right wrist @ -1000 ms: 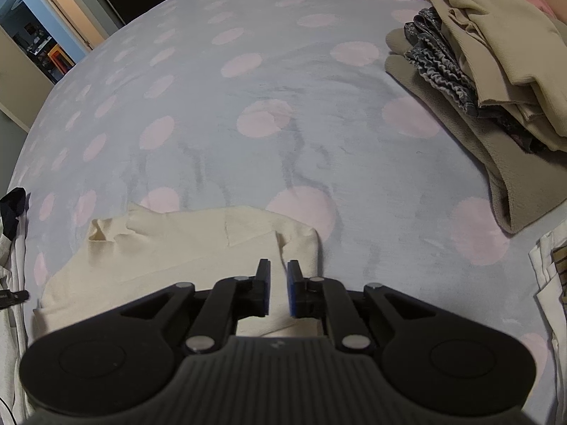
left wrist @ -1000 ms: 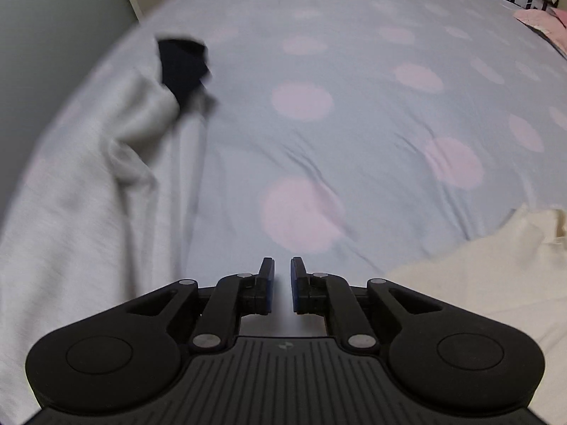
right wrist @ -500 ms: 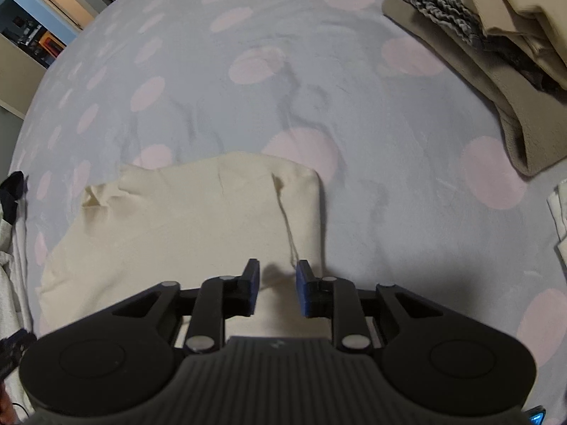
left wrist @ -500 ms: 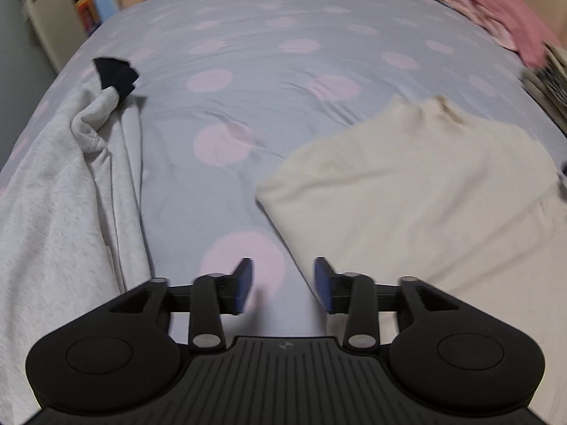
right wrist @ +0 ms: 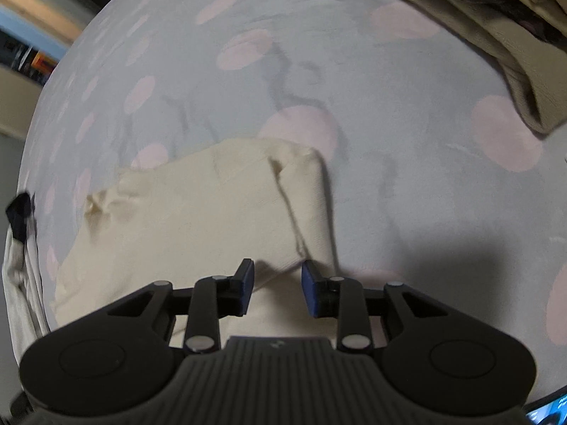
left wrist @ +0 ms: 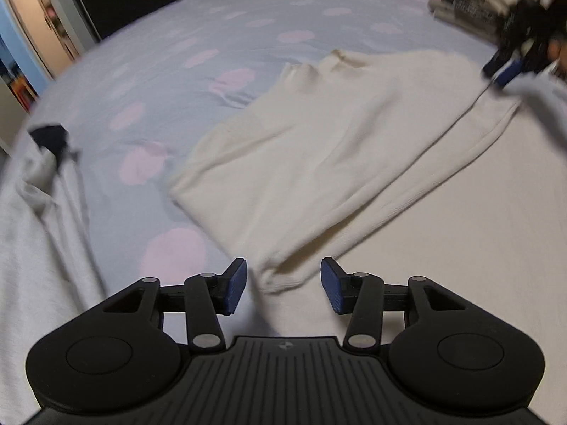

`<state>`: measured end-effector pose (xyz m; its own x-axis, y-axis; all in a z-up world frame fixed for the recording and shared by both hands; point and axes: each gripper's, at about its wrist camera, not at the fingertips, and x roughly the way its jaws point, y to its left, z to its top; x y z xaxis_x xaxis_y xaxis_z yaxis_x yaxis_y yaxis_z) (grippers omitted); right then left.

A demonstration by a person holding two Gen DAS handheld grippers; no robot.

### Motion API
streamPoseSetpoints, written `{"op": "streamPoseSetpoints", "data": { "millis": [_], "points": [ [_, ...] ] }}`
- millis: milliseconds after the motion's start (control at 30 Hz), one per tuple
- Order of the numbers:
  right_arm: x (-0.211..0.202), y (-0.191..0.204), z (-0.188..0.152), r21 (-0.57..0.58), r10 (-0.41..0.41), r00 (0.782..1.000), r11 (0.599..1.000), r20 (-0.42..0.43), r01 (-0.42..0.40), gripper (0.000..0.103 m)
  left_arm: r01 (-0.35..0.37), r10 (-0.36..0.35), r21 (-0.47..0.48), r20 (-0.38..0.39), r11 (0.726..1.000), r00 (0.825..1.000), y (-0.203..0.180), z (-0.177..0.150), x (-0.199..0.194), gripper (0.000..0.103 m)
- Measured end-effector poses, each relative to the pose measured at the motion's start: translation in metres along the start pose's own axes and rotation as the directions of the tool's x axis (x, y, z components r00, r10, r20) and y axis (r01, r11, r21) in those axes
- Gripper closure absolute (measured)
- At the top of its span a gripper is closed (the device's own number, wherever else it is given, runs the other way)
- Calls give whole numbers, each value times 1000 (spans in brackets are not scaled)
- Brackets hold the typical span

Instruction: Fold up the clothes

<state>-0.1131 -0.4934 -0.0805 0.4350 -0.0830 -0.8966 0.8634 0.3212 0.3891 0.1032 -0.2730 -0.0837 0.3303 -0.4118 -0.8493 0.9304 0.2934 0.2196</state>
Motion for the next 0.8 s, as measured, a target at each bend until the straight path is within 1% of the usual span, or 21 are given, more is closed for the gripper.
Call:
{"op": "streamPoseSetpoints", "data": {
  "millis": [33,67,100,133,167,200,233,267,367,533,600,700,800],
  "points": [
    [0,-1,1,9,-1,1000,1000,2,1,71,-13,13,-4,-5,1000,1000,0,-1,2,64],
    [0,-3,1,17,-2,1000,1000,4,2,71,-20,20,-22,-14,1000,1000,3,-2,4,71],
    [1,-4,2,23,-3,1000,1000,5,3,74,-26,25,-40,-22,999,999,6,-2,6,75],
    [2,-4,2,27,-6,1000,1000,4,6,79,-30,29,-52,-21,998,999,8,-3,7,77],
    [2,-4,2,28,-9,1000,1000,8,9,82,-30,29,-62,-13,998,999,11,-4,6,81],
    [1,-3,2,28,-11,1000,1000,16,11,87,-22,21,-71,-3,997,1000,12,-4,5,87],
    [0,-2,2,23,-10,1000,1000,24,9,94,-19,19,-68,5,997,1000,11,-4,4,92],
    [-2,0,2,11,-6,999,1000,32,6,97,-25,26,-55,12,998,1000,9,-4,2,93],
    [-13,8,-1,-20,-3,998,1000,62,4,98,-43,43,-19,31,999,999,4,-5,-5,96],
    [-41,20,-12,-51,-18,995,998,96,23,98,-44,45,-31,25,999,999,10,-8,-7,99],
    [-47,21,-17,-59,-33,996,998,84,38,98,-56,56,-23,10,998,998,11,-11,-6,100],
    [-42,19,-24,-95,-80,995,992,61,85,98,-55,54,-22,-9,998,998,13,-16,-3,100],
    [-23,11,-26,-104,-123,991,986,47,128,98,-56,56,-9,-16,998,998,12,-18,-2,100]
  ]
}}
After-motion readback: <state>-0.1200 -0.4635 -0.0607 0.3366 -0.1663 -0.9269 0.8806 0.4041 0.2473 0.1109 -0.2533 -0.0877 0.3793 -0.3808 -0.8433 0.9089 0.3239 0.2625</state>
